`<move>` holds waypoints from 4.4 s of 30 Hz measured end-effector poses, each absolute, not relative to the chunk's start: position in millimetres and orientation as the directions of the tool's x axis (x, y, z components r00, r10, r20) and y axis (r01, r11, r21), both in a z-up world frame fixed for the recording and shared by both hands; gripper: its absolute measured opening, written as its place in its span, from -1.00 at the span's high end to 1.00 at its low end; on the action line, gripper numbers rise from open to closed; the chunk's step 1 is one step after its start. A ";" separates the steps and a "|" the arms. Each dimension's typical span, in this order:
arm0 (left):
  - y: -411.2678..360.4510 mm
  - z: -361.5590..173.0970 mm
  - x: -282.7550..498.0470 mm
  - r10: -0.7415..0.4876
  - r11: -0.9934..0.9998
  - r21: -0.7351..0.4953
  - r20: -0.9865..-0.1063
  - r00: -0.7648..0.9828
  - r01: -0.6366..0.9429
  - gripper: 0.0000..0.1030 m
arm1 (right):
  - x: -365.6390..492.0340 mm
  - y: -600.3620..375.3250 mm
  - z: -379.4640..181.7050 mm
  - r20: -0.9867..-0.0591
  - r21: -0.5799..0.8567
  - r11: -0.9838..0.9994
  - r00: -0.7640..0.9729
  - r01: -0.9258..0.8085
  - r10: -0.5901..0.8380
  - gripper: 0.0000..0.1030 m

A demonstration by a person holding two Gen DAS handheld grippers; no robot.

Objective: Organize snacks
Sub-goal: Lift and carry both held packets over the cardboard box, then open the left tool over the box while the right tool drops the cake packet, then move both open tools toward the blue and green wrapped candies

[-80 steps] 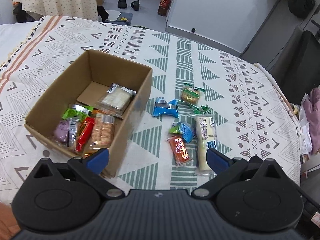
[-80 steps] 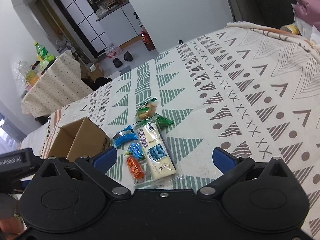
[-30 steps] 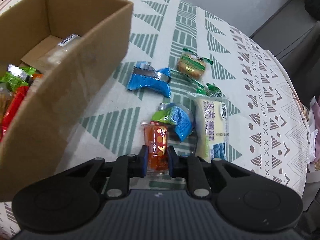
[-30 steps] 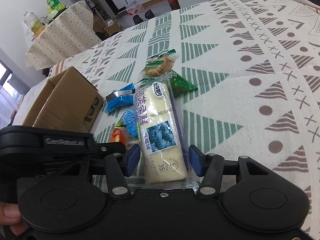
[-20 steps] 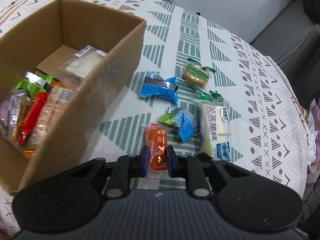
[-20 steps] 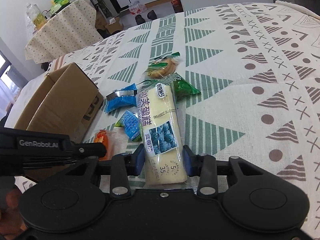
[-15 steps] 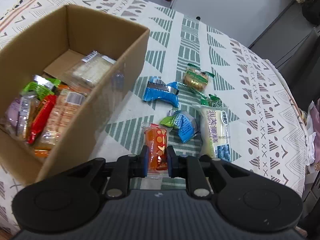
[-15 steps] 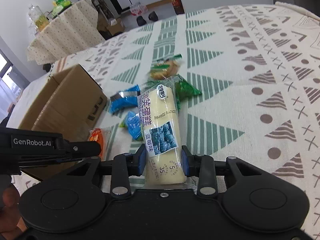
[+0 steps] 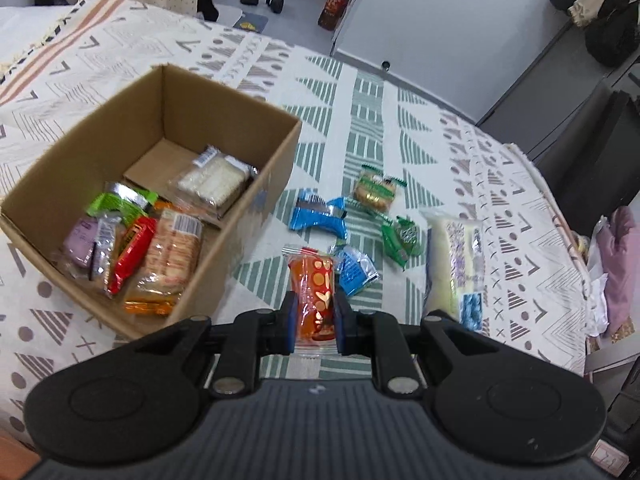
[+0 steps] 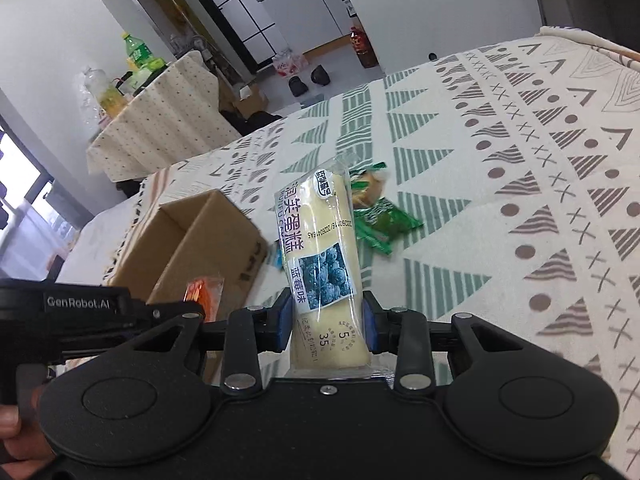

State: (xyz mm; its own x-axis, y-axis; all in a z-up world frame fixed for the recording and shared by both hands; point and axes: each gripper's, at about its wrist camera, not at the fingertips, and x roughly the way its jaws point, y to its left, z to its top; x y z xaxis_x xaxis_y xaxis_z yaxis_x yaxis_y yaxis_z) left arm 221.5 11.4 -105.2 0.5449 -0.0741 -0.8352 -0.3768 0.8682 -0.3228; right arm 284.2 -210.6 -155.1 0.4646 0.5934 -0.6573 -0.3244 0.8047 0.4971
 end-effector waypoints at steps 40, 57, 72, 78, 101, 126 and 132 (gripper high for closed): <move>124.2 -45.1 168.6 -0.063 0.792 -0.447 -0.736 0.674 -0.415 0.67 | 243.9 -104.8 -78.7 -0.604 0.492 0.771 0.479 -0.404 0.636 0.35; 173.8 -63.9 190.0 -0.067 0.760 -0.469 -0.745 0.663 -0.450 0.67 | 259.9 -58.8 -89.3 -0.639 0.481 0.778 0.447 -0.404 0.626 0.35; 196.7 -79.4 198.2 -0.097 0.737 -0.488 -0.761 0.642 -0.467 0.59 | 279.4 -24.7 -100.1 -0.668 0.482 0.789 0.422 -0.382 0.613 0.34; 208.5 -73.8 192.6 -0.072 0.731 -0.479 -0.762 0.644 -0.485 0.50 | 286.6 -9.4 -101.7 -0.666 0.518 0.781 0.409 -0.349 0.624 0.30; 178.8 -61.8 186.6 -0.021 0.774 -0.403 -0.787 0.616 -0.489 -0.46 | 274.0 -79.9 -97.7 -0.664 0.507 0.802 0.449 -0.316 0.597 -0.37; 82.1 -50.4 195.7 -0.053 0.861 -0.341 -0.797 0.602 -0.376 -0.83 | 271.7 -188.9 -100.2 -0.676 0.459 0.854 0.526 -0.246 0.515 -1.00; 61.1 -50.4 199.0 -0.061 0.875 -0.332 -0.798 0.599 -0.353 -0.83 | 274.1 -210.2 -105.1 -0.676 0.459 0.857 0.534 -0.234 0.508 -1.00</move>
